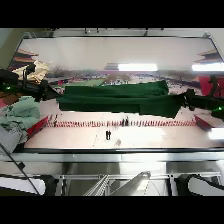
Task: Fold the shirts.
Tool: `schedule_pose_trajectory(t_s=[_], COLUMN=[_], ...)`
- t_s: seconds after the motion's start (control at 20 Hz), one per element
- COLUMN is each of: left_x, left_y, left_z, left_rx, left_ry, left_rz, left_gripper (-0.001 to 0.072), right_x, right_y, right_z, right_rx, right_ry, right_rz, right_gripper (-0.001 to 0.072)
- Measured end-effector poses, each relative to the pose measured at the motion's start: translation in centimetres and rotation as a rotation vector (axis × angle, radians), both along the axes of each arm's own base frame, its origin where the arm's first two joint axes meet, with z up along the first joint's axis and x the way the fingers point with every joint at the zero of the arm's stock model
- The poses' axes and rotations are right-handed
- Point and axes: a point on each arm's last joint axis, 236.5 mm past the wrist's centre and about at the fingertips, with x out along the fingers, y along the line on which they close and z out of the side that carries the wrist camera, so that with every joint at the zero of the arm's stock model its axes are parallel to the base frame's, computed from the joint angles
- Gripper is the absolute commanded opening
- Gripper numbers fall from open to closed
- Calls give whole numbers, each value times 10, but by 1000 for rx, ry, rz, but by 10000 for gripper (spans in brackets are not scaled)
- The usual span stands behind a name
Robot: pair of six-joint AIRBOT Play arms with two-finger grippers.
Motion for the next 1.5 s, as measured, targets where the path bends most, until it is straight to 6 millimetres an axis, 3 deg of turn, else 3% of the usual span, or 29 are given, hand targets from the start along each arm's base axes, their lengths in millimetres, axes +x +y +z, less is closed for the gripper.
schedule_pose_trajectory(t_s=[0.1,0.25,0.45,0.5,0.55,0.6,0.65,0.7,0.75,0.8,1.0,1.1,1.25,1.35,1.5], left_x=[24,48,59,60,60,59,59,58,57,57,62,63,54,46,37], left_y=[-1,-2,-7,-8,-9,-9,-10,-11,-12,-12,-10,-12,-23,-33,-52], left_z=[-8,-28,-56,-61,-64,-66,-66,-64,-59,-51,-10,4,13,11,7], left_rx=[4,-1,-13,-15,-17,-19,-23,-29,-35,-40,-35,-28,-29,-33,-35], left_ry=[0,26,75,85,91,99,110,118,125,127,90,81,96,123,146], left_rz=[8,21,5,4,0,-3,-3,-9,-20,-31,-73,-77,-91,-108,-146], left_gripper=[17,15,18,192,413,601,678,676,675,675,674,674,674,674,658], right_x=[31,63,77,78,78,78,76,73,69,67,54,48,45,45,45], right_y=[-4,-9,-8,-7,-6,-5,-3,-3,-6,-14,-68,-82,-80,-62,-32], right_z=[-13,-32,-54,-58,-61,-63,-63,-63,-61,-57,-50,-55,-73,-85,-98], right_rx=[-29,-59,-89,-97,-104,-108,-109,-120,-131,-154,-272,-286,-253,-188,-127], right_ry=[-12,-25,-29,-28,-28,-27,-25,-23,-21,-9,102,158,223,261,288], right_rz=[3,14,42,51,61,72,90,114,140,154,123,98,96,113,157], right_gripper=[21,21,29,136,340,390,391,427,611,698,698,698,697,697,622])
